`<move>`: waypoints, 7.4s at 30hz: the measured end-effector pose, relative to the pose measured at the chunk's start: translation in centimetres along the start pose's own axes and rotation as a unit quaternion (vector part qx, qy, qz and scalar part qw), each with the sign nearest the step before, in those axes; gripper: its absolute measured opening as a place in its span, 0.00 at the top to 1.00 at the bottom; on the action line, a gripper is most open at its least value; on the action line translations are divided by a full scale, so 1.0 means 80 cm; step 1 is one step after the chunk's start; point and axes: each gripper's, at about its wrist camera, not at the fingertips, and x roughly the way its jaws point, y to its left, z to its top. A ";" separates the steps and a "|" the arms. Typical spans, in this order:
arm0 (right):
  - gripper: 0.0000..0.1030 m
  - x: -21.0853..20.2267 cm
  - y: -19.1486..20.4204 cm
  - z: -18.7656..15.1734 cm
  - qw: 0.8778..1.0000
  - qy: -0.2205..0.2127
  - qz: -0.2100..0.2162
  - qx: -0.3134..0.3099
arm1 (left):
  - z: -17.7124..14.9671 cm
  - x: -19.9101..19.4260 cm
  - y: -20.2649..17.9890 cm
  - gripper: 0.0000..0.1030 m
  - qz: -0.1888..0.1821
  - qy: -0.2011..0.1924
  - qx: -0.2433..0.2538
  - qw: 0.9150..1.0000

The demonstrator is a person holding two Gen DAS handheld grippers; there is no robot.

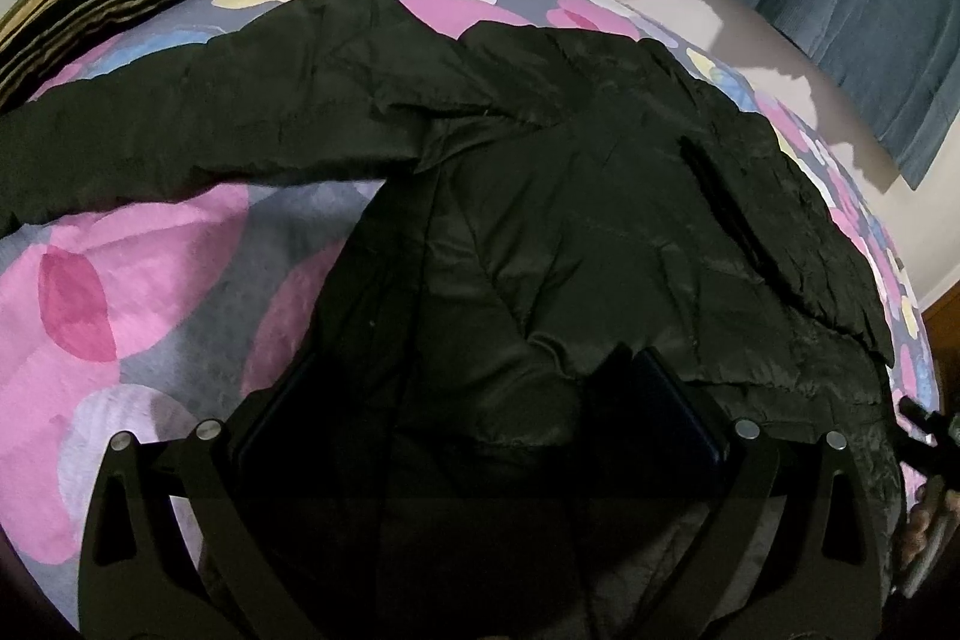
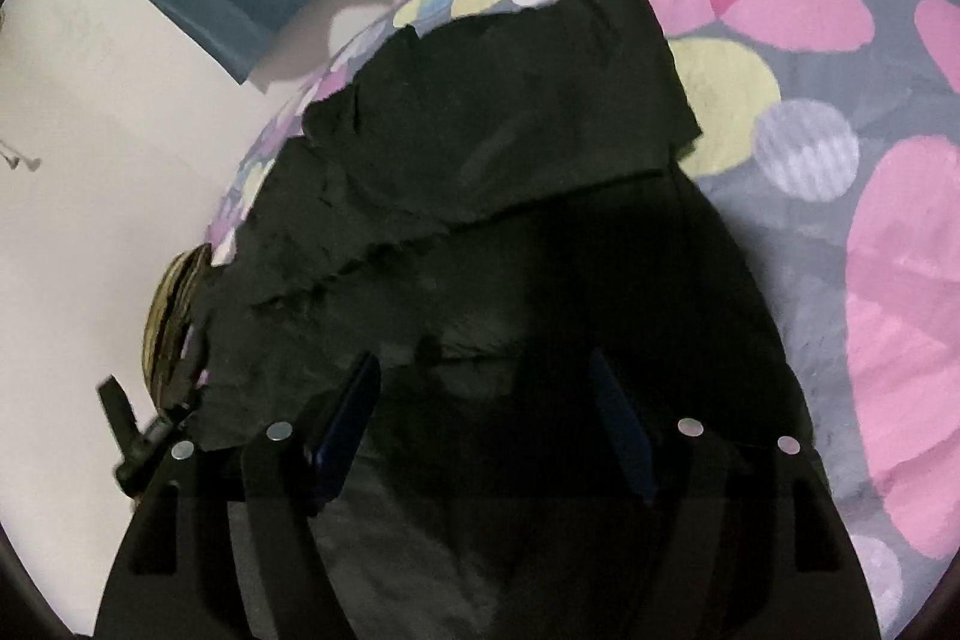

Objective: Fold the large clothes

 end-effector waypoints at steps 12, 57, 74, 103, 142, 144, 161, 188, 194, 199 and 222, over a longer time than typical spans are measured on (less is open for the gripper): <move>0.20 -0.005 0.003 -0.016 0.999 -0.025 0.012 -0.032 | 0.006 -0.027 0.009 0.02 -0.037 0.000 -0.013 0.999; 0.16 -0.005 0.009 -0.019 0.998 -0.038 0.011 -0.046 | 0.056 -0.080 0.421 0.80 -0.017 -0.113 -0.343 0.932; 0.16 -0.005 0.009 -0.017 0.998 -0.041 0.010 -0.046 | 0.130 -0.138 0.313 0.94 0.026 -0.164 -0.217 0.962; 0.16 -0.004 0.008 -0.014 0.998 -0.043 0.014 -0.044 | 0.152 -0.037 -0.170 0.95 -0.173 -0.075 0.063 0.980; 0.16 -0.014 0.012 -0.017 0.998 -0.050 0.010 -0.031 | 0.053 0.021 -0.264 0.58 -0.201 0.024 0.186 0.962; 0.16 -0.024 0.026 -0.014 0.998 -0.051 0.001 -0.026 | 0.061 0.002 -0.219 0.58 -0.187 0.009 0.173 0.967; 0.44 0.130 0.121 0.115 0.998 0.050 0.020 -0.016 | 0.122 0.036 0.031 0.55 -0.050 0.005 0.015 0.999; 0.89 0.145 0.093 0.094 0.999 0.036 0.012 -0.006 | 0.177 0.115 0.045 0.68 -0.021 0.030 0.008 0.999; 0.88 0.145 0.090 0.094 0.999 0.036 0.020 -0.003 | 0.178 0.125 0.050 0.68 -0.029 0.037 0.008 0.999; 0.83 0.140 0.088 0.094 0.999 0.037 0.037 0.007 | 0.177 0.107 0.057 0.64 -0.042 0.030 -0.001 0.999; 0.37 -0.108 -0.074 -0.056 0.997 -0.014 -0.023 0.076 | -0.017 -0.073 0.119 0.41 -0.160 0.079 0.005 0.984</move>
